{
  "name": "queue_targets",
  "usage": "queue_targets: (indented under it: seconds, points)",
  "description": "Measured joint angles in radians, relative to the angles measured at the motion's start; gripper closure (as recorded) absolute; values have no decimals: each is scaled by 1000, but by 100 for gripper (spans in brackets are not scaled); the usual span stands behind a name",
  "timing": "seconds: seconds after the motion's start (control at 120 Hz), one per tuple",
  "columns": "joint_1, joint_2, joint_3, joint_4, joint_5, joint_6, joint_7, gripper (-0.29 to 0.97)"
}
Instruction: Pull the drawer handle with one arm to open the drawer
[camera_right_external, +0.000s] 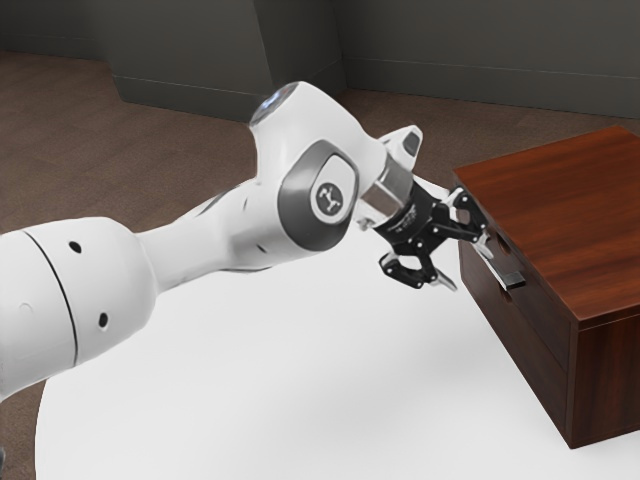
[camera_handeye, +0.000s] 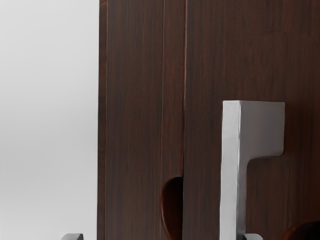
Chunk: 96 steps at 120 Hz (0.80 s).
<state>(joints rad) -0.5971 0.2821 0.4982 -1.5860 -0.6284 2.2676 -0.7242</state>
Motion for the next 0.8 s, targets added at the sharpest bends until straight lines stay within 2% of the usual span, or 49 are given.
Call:
queue_targets:
  seconds: [0.367, 0.8]
  points:
    - [10, 28, -4, 20, 0, -2, -3, 33]
    - [30, -3, 23, 12, 6, -142, -5, 35]
